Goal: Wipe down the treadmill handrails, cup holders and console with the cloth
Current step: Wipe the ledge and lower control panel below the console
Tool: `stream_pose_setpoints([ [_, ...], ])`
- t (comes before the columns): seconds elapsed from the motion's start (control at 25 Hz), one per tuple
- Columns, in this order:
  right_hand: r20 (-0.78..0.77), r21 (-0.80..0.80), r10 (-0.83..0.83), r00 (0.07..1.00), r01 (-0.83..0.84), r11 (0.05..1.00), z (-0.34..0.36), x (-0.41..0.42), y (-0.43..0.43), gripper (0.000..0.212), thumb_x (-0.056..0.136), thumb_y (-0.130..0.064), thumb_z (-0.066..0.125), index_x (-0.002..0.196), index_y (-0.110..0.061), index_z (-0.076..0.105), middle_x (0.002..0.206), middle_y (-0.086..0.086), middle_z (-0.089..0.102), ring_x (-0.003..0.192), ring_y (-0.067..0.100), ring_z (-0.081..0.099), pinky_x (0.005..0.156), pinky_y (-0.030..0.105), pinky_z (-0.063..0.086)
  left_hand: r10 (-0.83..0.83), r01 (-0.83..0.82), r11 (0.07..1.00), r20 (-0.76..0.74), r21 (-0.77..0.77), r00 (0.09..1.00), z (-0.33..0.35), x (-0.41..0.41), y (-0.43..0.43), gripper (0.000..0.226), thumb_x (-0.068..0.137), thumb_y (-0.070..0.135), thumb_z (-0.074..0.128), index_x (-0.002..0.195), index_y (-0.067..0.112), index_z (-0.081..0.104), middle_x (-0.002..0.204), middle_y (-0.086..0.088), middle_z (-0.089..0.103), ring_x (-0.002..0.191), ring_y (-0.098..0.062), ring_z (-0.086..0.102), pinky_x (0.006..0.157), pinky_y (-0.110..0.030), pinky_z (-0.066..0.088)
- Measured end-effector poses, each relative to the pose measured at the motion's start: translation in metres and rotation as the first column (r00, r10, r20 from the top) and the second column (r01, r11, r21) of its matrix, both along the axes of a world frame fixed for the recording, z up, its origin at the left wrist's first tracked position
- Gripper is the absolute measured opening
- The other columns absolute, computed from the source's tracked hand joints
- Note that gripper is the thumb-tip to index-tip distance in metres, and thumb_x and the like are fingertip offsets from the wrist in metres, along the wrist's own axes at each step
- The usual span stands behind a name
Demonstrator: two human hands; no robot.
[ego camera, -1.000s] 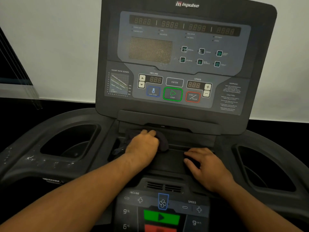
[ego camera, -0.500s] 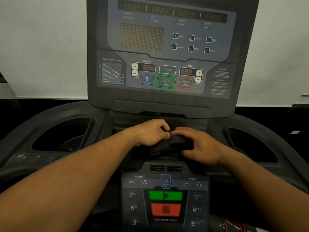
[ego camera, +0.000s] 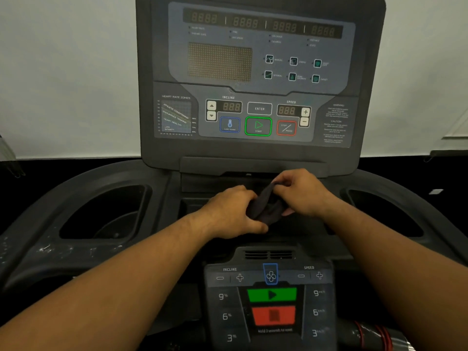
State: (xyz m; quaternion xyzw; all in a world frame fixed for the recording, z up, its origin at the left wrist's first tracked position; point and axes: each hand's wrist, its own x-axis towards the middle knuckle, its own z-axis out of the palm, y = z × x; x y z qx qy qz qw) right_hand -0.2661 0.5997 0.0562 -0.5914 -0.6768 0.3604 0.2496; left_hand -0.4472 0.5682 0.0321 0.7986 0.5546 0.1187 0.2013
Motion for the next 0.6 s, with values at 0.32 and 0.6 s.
stream_pose_setpoints([
  [0.32,0.283,0.072,0.146,0.948,-0.172,0.982,0.007,0.010,-0.011,0.012,0.086,-0.013,0.070,0.087,-0.025,0.069,0.081,-0.005,0.071,0.075,0.008,0.069,0.068,0.026,0.059,0.005,-0.023,0.989,0.123,0.144,0.992,-0.005,0.000,-0.005,0.043,0.084,0.050,0.066,0.119,0.026,0.060,0.110,0.009,0.053,0.103,-0.011,0.053,0.087,-0.032,0.047],
  [0.6,0.477,0.060,0.128,0.870,-0.178,0.982,0.001,0.013,-0.009,0.013,0.081,-0.034,0.074,0.091,-0.031,0.065,0.087,-0.010,0.065,0.082,0.010,0.063,0.078,0.037,0.056,0.168,-0.151,0.981,-0.141,0.123,0.976,0.004,0.034,-0.004,0.028,0.085,0.049,0.064,0.092,0.023,0.056,0.091,0.004,0.055,0.081,-0.016,0.051,0.067,-0.032,0.041],
])
